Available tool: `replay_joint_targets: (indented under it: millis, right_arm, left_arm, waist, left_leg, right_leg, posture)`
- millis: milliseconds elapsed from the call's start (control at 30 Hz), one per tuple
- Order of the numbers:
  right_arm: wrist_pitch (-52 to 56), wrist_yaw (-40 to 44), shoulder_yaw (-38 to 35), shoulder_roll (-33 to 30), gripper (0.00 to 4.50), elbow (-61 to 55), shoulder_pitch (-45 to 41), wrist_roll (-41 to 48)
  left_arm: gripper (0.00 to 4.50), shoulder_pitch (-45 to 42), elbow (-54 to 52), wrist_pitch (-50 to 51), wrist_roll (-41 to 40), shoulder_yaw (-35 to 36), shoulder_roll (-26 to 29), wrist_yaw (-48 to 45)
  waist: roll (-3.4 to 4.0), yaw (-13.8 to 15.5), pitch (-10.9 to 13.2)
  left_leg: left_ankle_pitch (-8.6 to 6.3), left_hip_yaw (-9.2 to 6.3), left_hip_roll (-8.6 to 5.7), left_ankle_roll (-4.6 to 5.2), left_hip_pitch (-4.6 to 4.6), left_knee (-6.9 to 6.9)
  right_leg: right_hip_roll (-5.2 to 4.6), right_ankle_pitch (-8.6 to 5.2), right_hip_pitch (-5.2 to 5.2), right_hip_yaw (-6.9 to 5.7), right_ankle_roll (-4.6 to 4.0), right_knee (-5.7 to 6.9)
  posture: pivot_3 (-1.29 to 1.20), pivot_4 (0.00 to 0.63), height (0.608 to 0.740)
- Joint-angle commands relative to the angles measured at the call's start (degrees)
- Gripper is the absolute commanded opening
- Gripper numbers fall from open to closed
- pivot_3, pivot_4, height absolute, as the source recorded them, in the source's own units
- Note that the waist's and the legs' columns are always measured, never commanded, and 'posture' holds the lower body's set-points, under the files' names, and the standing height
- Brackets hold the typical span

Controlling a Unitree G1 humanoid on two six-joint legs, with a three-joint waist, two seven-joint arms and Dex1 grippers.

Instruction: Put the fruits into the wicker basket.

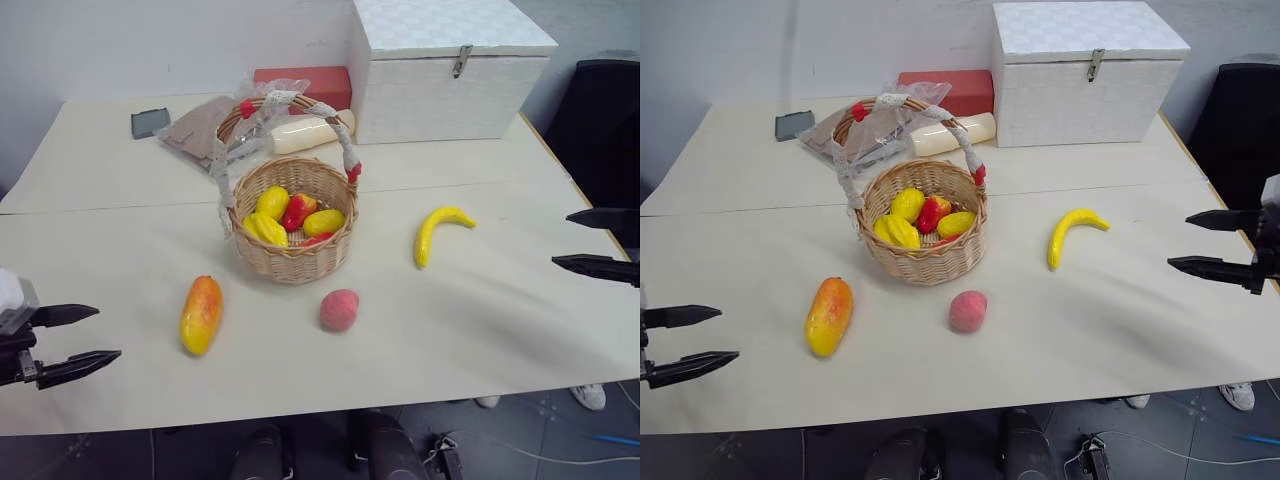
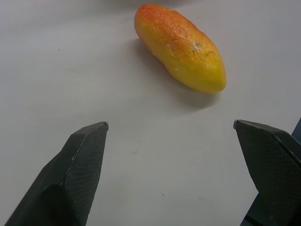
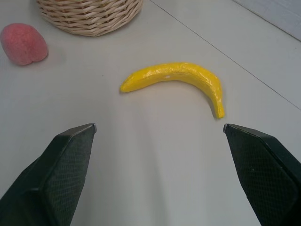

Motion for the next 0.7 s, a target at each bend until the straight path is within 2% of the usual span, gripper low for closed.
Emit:
replay_joint_targets:
  millis: [33, 267, 500, 567, 633, 700]
  right_arm:
    - [-0.2, 0.6, -1.1, 0.0, 4.48, -0.9, -0.1, 0.9]
    - [-0.4, 0.4, -2.0, 0.0, 4.48, -1.8, 1.4, 1.2]
    - [-1.5, 0.7, -2.9, 0.1, 4.48, -2.7, 3.1, 1.5]
    - [-1.8, 0.7, -3.5, 0.1, 4.48, -3.1, 4.1, 1.6]
    - [-1.3, -0.1, -3.8, 0.2, 4.48, -3.1, 4.3, 1.9]
    - [-0.4, -1.1, -3.9, 0.2, 4.48, -2.9, 4.2, 2.0]
  left_arm:
    - [4.5, 1.3, -1.1, -0.7, 0.0, 2.4, 0.3, -1.3]
    - [4.5, 3.4, -1.5, -1.7, 1.4, 2.0, -0.8, -0.1]
    - [4.5, 0.9, -1.4, -1.3, 0.7, 0.3, -0.8, 0.9]
    - [4.5, -0.5, -1.5, -0.2, -0.5, 0.2, -1.4, 2.0]
    - [4.5, -1.4, -2.0, 0.7, -1.3, 0.1, -1.8, 2.7]
    - [4.5, -1.6, -2.5, 0.7, -1.2, -0.2, -2.2, 3.2]
  waist:
    - [0.0, 0.0, 0.0]
    - [0.0, -0.1, 0.0]
    - [0.03, -0.1, 0.0]
    - [0.26, -1.0, 0.1]
    - [0.39, -1.9, 0.2]
    - [0.51, -2.5, 0.4]
  left_leg:
    - [0.0, 0.0, 0.0, 0.0, 0.0, 0.0]
    - [0.0, 0.01, 0.0, 0.0, 0.0, 0.0]
    - [0.0, 0.02, 0.0, 0.0, 0.0, 0.01]
    - [0.12, -0.91, -0.21, 0.13, -0.06, -0.12]
    - [0.51, -2.92, -0.91, 0.52, -0.18, -0.42]
    - [1.5, -4.75, -2.16, 0.72, -0.46, -1.02]
  right_leg:
    - [0.0, 0.0, 0.0, 0.0, 0.0, 0.0]
    - [0.0, 0.0, 0.0, 0.01, 0.0, 0.0]
    - [0.0, 0.0, 0.0, 0.01, 0.0, 0.02]
    - [-0.31, 0.01, 0.73, -0.48, 0.04, -0.23]
    - [-1.1, -0.04, 1.95, -2.54, 0.17, -0.51]
    - [-2.35, -0.22, 2.7, -4.46, 0.49, -0.58]
  posture:
    - [0.0, 0.15, 0.74]
    - [0.0, 0.15, 0.74]
    - [0.0, 0.15, 0.74]
    - [0.0, 0.15, 0.74]
    - [0.0, 0.15, 0.74]
    - [0.0, 0.15, 0.74]
